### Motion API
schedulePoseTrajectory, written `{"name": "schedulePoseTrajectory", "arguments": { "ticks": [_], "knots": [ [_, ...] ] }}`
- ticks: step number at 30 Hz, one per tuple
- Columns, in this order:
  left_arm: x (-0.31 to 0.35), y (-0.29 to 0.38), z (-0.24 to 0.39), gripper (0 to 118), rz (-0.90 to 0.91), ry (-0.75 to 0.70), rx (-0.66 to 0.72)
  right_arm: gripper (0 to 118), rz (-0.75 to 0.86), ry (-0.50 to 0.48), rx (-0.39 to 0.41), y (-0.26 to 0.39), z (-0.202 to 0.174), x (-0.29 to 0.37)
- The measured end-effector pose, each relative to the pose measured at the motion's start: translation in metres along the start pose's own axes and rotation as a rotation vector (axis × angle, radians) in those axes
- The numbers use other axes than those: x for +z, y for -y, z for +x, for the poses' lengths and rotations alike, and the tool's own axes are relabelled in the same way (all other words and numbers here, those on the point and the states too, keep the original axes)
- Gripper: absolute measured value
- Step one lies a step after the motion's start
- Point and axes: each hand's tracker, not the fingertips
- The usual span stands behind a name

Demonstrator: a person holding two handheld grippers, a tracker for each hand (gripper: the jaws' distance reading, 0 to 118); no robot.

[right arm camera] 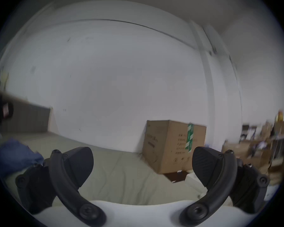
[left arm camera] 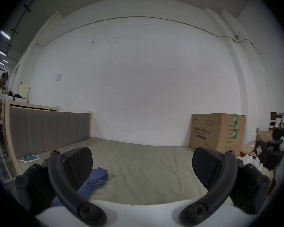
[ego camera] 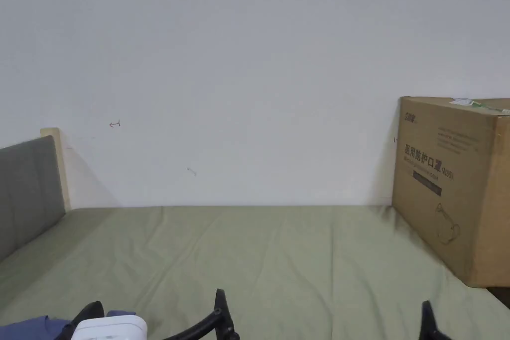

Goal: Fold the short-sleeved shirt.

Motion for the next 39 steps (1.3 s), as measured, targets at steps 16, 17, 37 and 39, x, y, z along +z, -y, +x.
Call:
{"name": "schedulePoseTrajectory", "arguments": {
  "ticks": [16,17,37,39],
  "knots": [
    [0.008,-0.002,0.011,118,0.049,0.006,-0.148,118,-0.047,-0.189,-0.288,-0.006,0.017,0.001],
    [0.008,-0.003,0.013,118,0.047,0.005,-0.166,118,-0.048,-0.181,-0.284,-0.005,0.017,0.001],
    [0.003,-0.019,0.013,117,-0.049,0.106,-0.088,117,-0.050,-0.206,-0.225,-0.014,0.020,0.002],
    [0.003,-0.019,0.012,116,-0.054,0.109,-0.077,117,-0.070,-0.219,-0.268,-0.014,0.025,0.000]
  ]
}}
